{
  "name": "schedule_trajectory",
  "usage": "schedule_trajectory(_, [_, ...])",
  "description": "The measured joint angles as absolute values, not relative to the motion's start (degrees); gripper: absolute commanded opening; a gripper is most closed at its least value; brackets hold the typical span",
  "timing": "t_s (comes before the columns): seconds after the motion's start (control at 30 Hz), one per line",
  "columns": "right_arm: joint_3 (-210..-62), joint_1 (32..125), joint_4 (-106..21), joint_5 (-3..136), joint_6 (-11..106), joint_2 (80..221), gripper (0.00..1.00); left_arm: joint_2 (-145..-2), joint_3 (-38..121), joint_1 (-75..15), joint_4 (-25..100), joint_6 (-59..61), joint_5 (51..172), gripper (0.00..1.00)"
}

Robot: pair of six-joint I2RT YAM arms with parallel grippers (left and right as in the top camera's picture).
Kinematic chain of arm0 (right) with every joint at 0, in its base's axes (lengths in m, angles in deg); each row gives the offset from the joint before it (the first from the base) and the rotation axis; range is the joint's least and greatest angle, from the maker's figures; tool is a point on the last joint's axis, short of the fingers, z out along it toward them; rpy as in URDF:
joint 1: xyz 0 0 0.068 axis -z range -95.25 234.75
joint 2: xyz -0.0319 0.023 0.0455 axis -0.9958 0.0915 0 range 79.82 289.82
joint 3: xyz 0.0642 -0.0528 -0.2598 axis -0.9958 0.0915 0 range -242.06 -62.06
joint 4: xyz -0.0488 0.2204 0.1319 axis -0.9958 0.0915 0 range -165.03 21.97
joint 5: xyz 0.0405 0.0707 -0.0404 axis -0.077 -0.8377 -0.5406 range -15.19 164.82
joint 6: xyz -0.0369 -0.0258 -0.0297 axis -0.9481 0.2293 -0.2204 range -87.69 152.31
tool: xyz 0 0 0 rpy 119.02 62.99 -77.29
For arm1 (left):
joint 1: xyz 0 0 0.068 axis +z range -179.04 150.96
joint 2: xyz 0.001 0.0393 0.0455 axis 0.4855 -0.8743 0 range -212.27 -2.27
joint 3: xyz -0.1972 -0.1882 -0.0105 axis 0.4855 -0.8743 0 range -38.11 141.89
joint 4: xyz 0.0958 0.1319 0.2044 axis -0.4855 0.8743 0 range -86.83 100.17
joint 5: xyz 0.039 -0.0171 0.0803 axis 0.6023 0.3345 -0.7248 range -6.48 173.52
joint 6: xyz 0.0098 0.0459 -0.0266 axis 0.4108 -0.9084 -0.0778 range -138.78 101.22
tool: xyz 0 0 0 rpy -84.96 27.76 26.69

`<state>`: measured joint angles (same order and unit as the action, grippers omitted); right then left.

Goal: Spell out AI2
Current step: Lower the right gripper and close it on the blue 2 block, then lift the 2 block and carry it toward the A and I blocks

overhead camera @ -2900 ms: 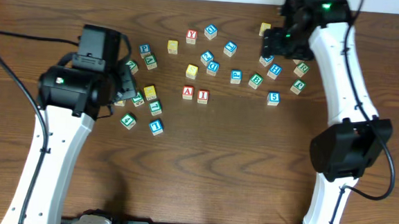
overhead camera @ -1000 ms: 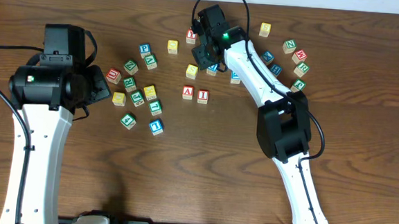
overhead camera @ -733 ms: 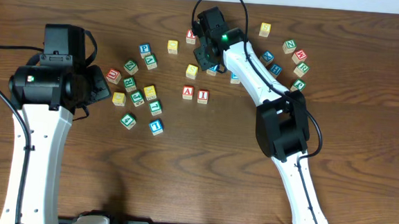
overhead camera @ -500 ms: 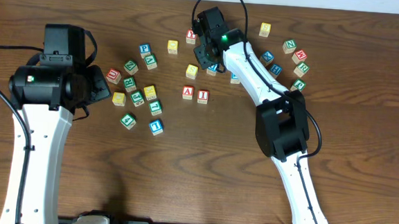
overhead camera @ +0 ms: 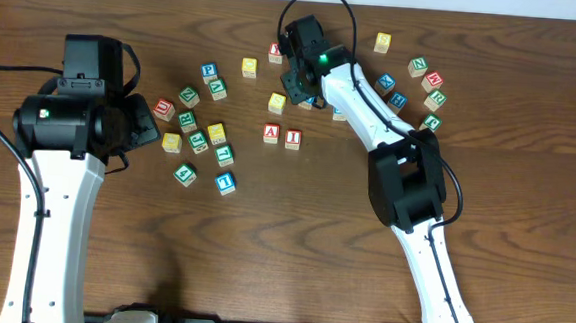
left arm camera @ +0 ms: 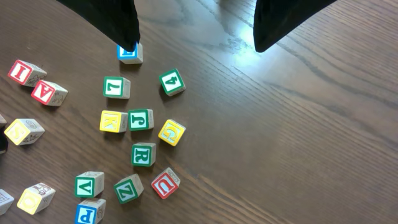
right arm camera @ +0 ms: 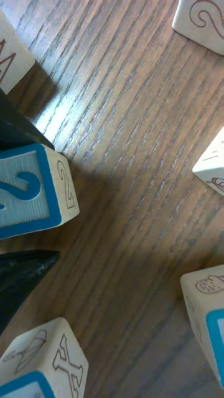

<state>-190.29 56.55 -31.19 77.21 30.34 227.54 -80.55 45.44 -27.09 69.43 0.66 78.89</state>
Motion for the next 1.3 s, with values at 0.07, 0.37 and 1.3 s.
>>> schedule_trajectory(0.07, [-190.3, 56.5, -31.6, 77.2, 30.3, 227.5, 0.39, -80.6, 45.4, -27.1, 69.4, 0.6, 78.9, 0.58])
schedule_trajectory(0.37, [-190.2, 56.5, -33.6, 77.2, 30.4, 227.5, 0.32, -80.6, 45.4, -27.1, 69.4, 0.7, 78.9, 0.58])
schedule_trajectory(1.3, [-189.9, 56.5, -28.8, 77.2, 33.0, 218.0, 0.27, -80.6, 45.4, -27.1, 69.4, 0.7, 78.9, 0.58])
